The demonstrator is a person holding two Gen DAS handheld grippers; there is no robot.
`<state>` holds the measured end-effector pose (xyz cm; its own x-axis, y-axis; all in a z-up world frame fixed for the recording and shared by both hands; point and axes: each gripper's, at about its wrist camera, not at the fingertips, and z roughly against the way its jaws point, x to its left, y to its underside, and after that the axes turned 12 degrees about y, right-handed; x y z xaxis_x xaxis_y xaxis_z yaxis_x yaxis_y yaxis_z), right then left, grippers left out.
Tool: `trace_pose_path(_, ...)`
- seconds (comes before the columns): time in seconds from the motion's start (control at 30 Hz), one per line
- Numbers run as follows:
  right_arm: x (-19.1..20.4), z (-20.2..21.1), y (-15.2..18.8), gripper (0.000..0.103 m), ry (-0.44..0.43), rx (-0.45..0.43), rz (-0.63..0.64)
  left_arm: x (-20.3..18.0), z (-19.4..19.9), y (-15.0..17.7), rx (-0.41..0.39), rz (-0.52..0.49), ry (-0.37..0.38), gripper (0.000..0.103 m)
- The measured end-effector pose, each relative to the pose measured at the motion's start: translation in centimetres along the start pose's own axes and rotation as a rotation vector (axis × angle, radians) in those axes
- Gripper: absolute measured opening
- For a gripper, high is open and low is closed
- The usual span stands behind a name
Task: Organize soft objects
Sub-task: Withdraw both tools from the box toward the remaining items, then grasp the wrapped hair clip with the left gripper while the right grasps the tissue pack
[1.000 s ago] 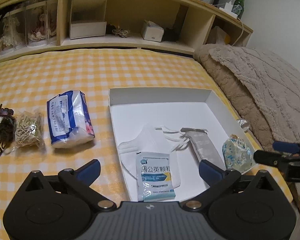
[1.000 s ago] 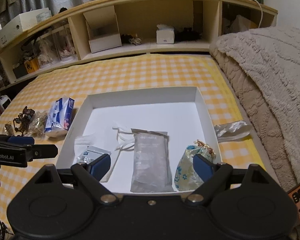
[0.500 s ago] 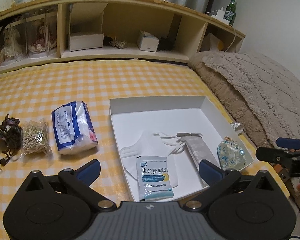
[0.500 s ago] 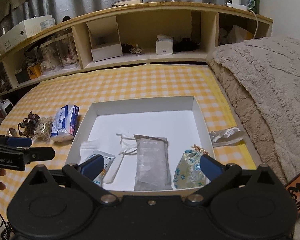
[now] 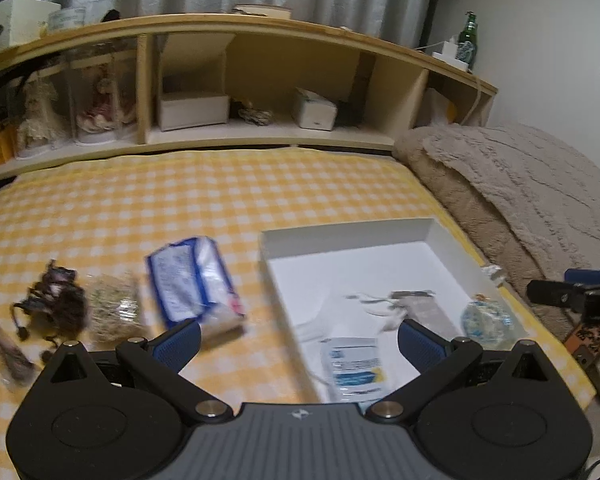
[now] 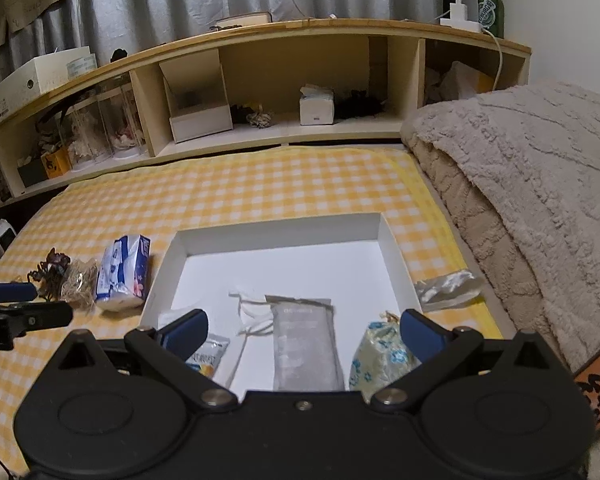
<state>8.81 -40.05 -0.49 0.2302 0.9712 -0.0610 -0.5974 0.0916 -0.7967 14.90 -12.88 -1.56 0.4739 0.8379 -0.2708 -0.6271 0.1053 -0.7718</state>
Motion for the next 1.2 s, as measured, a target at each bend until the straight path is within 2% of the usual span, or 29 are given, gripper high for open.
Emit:
trace_pose_path(0.27,3.5,-0.8,-1.6,0.103,-0.010,-0.034,0.048,6.1,2.1,-0.5,-0.012,0.040,-0.101,0.103)
trace_pose_path(0.73,12.5,-3.5,-3.6,0.103,-0.120,-0.056,0.061,17.6,4.8,-1.2,-0.017,0.141,-0.301,0.103)
trace_pose_path(1.2,23.1,-7.7,-3.5,0.103,-0.218,-0.100,0.113,26.6,3.3,0.1,0.044,0.261,-0.419,0.103)
